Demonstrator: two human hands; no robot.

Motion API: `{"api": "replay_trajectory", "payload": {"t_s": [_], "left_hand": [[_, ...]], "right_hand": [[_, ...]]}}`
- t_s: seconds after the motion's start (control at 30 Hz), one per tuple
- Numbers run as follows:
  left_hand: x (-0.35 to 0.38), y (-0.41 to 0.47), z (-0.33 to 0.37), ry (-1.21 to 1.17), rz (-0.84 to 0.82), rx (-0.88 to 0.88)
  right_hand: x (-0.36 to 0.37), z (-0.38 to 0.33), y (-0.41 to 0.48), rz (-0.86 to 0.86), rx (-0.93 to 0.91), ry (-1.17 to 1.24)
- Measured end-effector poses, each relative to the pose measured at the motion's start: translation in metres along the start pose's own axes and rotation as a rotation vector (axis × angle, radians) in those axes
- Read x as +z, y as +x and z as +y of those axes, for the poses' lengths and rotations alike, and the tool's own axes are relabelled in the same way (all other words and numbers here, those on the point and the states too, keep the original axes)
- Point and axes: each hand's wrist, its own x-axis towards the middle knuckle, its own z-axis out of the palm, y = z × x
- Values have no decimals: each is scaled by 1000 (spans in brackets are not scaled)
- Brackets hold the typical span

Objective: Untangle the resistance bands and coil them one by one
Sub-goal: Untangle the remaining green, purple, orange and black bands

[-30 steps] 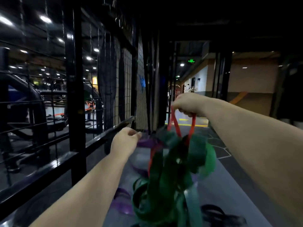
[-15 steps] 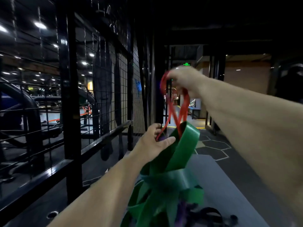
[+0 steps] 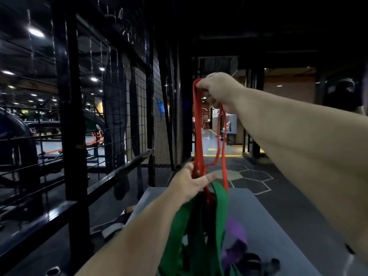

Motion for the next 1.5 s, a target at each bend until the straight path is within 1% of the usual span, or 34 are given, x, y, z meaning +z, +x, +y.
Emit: {"api": "replay_trajectory", "payload": {"t_s": [0.07, 0.17, 0.23, 0.33, 0.37, 0.43, 0.47, 0.5, 0.53, 0.57, 0.63, 0.67, 0.7, 0.73, 0.8, 0.87, 0.9, 0.93, 0.97, 1.0, 1.07, 1.1, 1.13, 1.17, 1.23, 1.27, 1.3, 1.33, 1.37, 1.43, 1.47, 1.5], "left_hand": [[1, 3, 3, 2, 69, -12], [-15, 15, 9, 196, 119, 23], [-37, 26, 24, 225, 148, 73], [-71, 39, 67, 132, 201, 167], [-78, 42, 82, 145, 266, 223], [-85, 45, 102, 143, 405, 392], [-86, 44, 104, 119, 421, 453], [-85, 44, 96, 123, 379, 474], [-80, 44, 83, 190, 294, 444], [-73, 46, 64, 327, 183, 366], [-61, 44, 27, 624, -31, 182], [-60, 45, 17, 688, -74, 118], [-62, 45, 16, 681, -65, 92], [-67, 48, 22, 617, -22, 91], [-79, 53, 49, 409, 147, 138], [-90, 58, 83, 172, 365, 248], [-91, 59, 94, 130, 430, 322], [-88, 58, 98, 170, 430, 381], [-84, 56, 93, 276, 371, 397], [-77, 54, 82, 426, 266, 363], [-64, 47, 49, 729, 26, 204], [-63, 46, 37, 797, -14, 164], [-65, 46, 36, 774, 21, 168], [-70, 49, 42, 682, 119, 187], [-84, 56, 71, 444, 365, 238], [-91, 58, 88, 335, 440, 282], [-95, 60, 102, 278, 466, 332], [-95, 61, 112, 281, 424, 364], [-93, 60, 115, 331, 325, 359], [-86, 59, 103, 483, 91, 254], [-84, 59, 91, 492, 21, 194], [-83, 58, 80, 411, -25, 136]], "right_hand": [[-4, -3, -2, -2, -7, 6], [-24, -9, -9, 19, -63, -139], [-42, -9, -10, 65, -73, -230], [-64, -2, -6, 163, -94, -160], [-71, 1, -3, 233, -113, -123], [-80, 6, 0, 359, -144, -7], [-82, 9, -1, 372, -139, 25], [-82, 12, -2, 353, -116, 10], [-81, 18, -5, 311, -69, -34], [-78, 25, -10, 241, -5, -109], [-67, 39, -22, 27, 136, -283], [-61, 45, -26, -67, 174, -317], [-58, 50, -27, -116, 180, -312], [-56, 54, -25, -105, 163, -281], [-57, 54, -18, 34, 109, -144], [-63, 47, -10, 198, 58, 54], [-66, 43, -6, 261, 32, 156], [-67, 41, -4, 308, 20, 240], [-67, 40, -4, 329, 21, 270], [-65, 41, -6, 323, 39, 236], [-59, 48, -14, 209, 98, 17], [-55, 52, -19, 131, 126, -63], [-52, 54, -23, 83, 144, -90], [-52, 54, -25, 84, 145, -81], [-57, 47, -24, 146, 132, -19], [-61, 41, -23, 159, 135, 33], [-64, 37, -21, 153, 138, 90], [-67, 35, -22, 146, 149, 138], [-68, 36, -22, 138, 167, 149], [-69, 42, -28, 99, 237, 88], [-68, 47, -31, 75, 287, 39], [-68, 53, -34, 49, 339, -12]]}}
